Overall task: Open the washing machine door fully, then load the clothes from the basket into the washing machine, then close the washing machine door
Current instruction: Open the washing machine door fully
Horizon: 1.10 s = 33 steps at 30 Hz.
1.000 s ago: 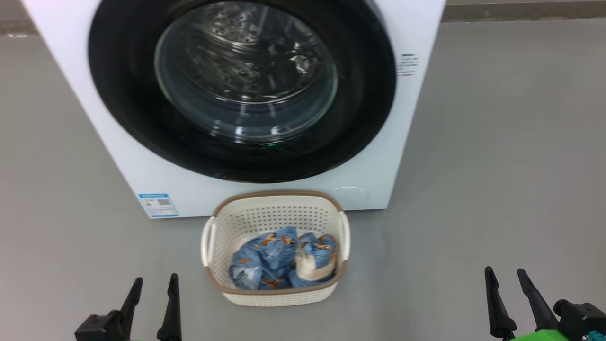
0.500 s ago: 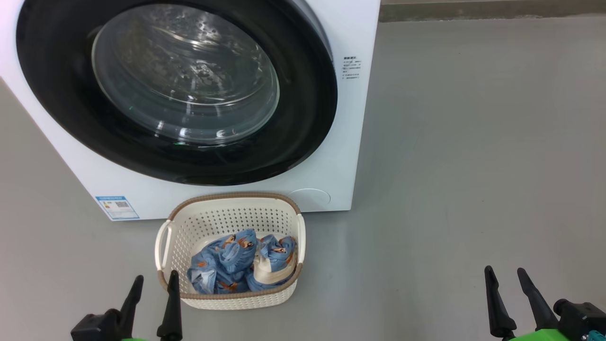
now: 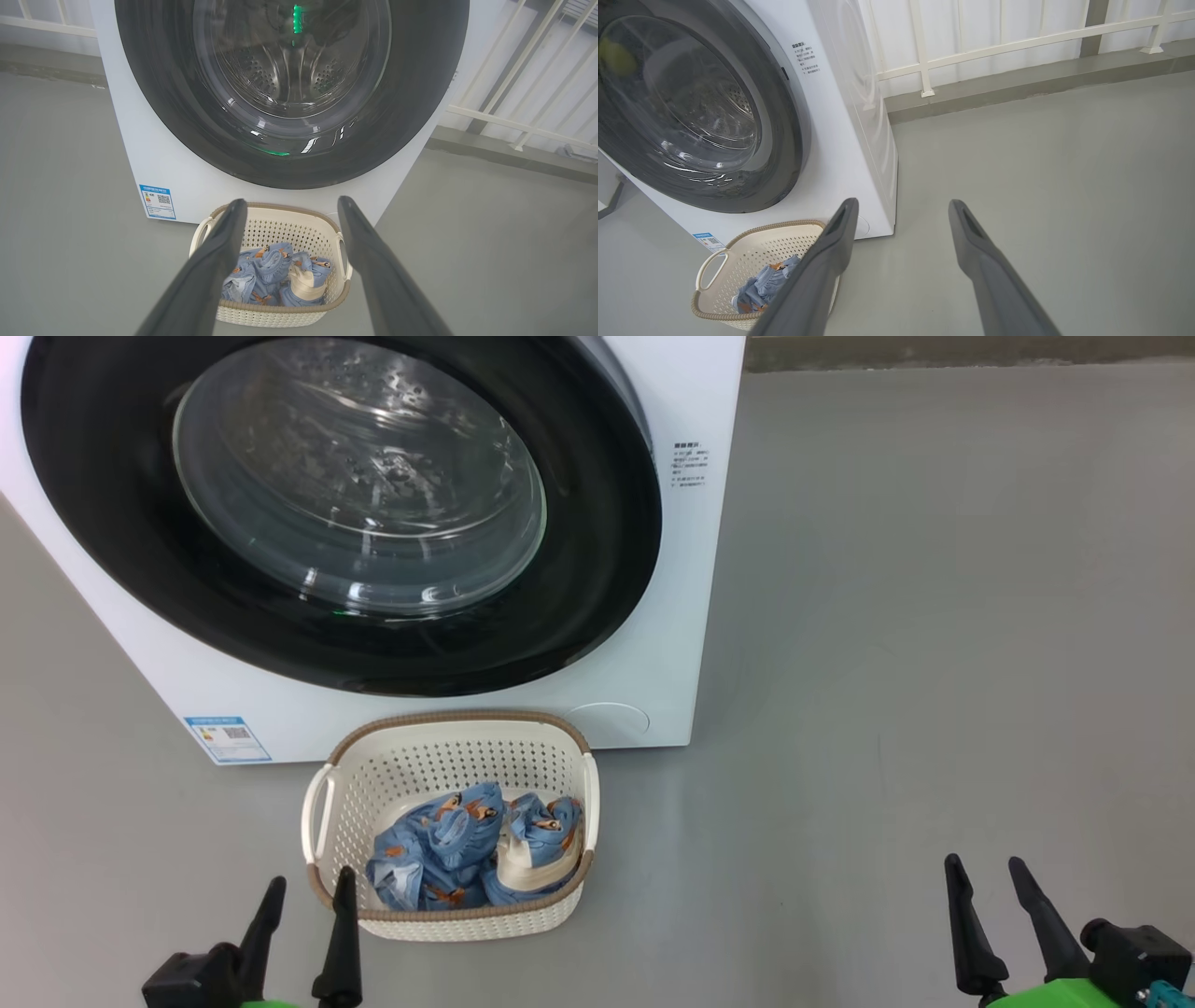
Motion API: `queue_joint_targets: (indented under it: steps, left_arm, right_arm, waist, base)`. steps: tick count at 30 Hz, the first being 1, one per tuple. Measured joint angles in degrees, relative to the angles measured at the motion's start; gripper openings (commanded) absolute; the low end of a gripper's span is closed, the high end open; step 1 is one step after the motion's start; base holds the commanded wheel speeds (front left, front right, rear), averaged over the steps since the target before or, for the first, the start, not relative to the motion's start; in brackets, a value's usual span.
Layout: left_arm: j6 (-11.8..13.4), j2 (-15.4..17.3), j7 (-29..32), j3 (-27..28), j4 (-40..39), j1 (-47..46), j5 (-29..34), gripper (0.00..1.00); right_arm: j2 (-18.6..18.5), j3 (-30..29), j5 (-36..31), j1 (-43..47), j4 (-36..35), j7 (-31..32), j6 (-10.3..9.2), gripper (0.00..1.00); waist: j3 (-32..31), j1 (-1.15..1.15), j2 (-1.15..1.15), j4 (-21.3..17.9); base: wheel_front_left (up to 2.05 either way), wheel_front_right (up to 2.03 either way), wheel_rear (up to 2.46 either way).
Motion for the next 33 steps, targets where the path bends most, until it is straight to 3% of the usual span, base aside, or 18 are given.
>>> queue_joint_targets:
  steps: [2, 4, 9, 19, 26, 33]
  left_arm:
    - [0.0, 0.0, 0.0, 0.0, 0.0, 0.0, -0.12, 1.0]
    - [0.0, -0.03, 0.0, -0.07, 0.0, -0.01, -0.13, 1.0]
    - [0.0, -0.07, 0.0, -0.14, -0.1, -0.04, -0.44, 1.0]
    - [0.0, -0.13, -0.16, -1.23, -0.86, -3.41, -0.96, 1.0]
    - [0.0, -0.08, -0.24, -2.9, -0.83, -6.19, -1.55, 1.0]
    - [0.0, -0.07, -0.25, -3.69, -0.73, -6.99, -2.16, 1.0]
  right_arm:
    - [0.01, 0.55, 0.09, -0.19, -0.03, 0.0, 0.0, 0.35]
    - [0.05, 1.08, 0.48, -0.95, 0.07, 0.0, 0.0, 0.0]
    - [0.11, 1.41, 3.01, -4.6, -0.08, 0.0, 0.0, 0.0]
    - [-0.26, 3.18, 17.68, -21.09, -1.09, -0.02, 0.0, 0.0]
    - [-4.08, 4.68, 25.1, -31.73, -0.75, -0.44, 0.0, 0.0]
    - [-6.8, 7.53, 39.95, -40.02, 2.68, -0.44, 0.0, 0.0]
  waist:
    - [0.2, 0.0, 0.0, 0.01]
    - [0.39, 0.0, 0.0, 0.06]
    - [0.97, 0.0, 0.0, 0.18]
    - [4.71, 0.0, 0.0, 0.17]
    - [7.28, 0.0, 0.0, 1.74]
    - [8.9, 0.0, 0.0, 4.23]
  base:
    - [0.0, 0.0, 0.0]
    - [0.0, 0.0, 0.0]
    - [0.0, 0.0, 0.0]
    - [0.0, 0.0, 0.0]
    - [0.0, 0.0, 0.0]
    - [0.0, 0.0, 0.0]
